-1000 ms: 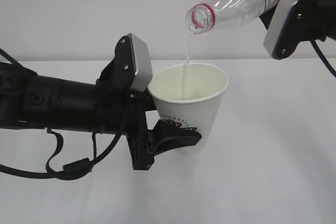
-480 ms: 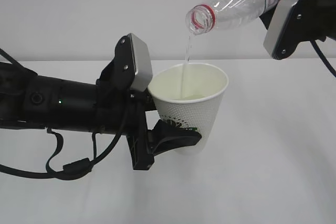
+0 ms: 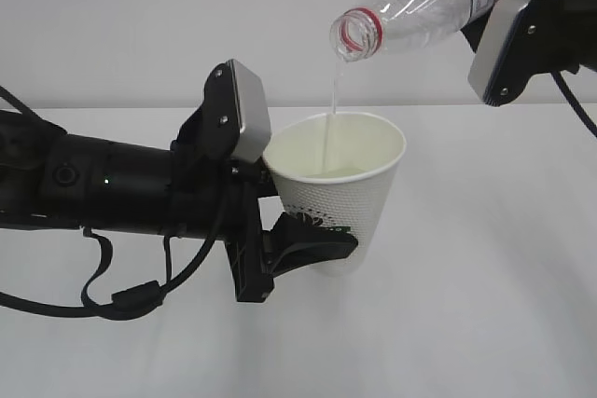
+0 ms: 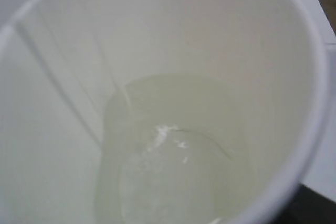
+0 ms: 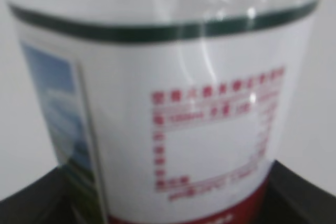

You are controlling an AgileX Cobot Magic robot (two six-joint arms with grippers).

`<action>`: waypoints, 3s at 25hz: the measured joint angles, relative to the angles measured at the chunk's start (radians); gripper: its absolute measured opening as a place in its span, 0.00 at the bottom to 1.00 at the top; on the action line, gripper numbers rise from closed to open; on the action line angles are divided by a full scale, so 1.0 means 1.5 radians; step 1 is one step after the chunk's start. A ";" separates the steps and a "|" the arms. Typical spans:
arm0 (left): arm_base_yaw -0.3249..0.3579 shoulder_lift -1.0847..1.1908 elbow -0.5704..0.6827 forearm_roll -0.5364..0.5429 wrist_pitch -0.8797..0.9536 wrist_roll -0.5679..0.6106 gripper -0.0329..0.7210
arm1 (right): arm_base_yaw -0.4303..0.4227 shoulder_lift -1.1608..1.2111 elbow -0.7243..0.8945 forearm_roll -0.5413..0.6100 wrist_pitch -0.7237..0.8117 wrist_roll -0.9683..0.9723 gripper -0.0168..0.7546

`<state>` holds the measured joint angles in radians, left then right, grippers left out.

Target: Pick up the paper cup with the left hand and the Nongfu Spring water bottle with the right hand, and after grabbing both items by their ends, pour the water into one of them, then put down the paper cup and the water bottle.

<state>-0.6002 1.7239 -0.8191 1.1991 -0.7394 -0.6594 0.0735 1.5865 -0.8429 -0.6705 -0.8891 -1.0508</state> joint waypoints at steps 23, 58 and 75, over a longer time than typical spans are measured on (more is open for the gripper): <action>0.000 0.000 0.000 0.004 0.000 0.000 0.68 | 0.000 0.000 0.000 0.000 0.000 -0.005 0.70; 0.000 0.000 0.000 -0.015 0.024 0.060 0.68 | 0.000 0.000 0.000 0.001 0.000 -0.008 0.70; 0.000 0.000 0.000 -0.022 0.027 0.061 0.68 | 0.000 0.000 0.000 0.002 0.000 -0.016 0.70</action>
<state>-0.6002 1.7239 -0.8191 1.1660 -0.6995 -0.5675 0.0735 1.5865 -0.8429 -0.6670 -0.8891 -1.0755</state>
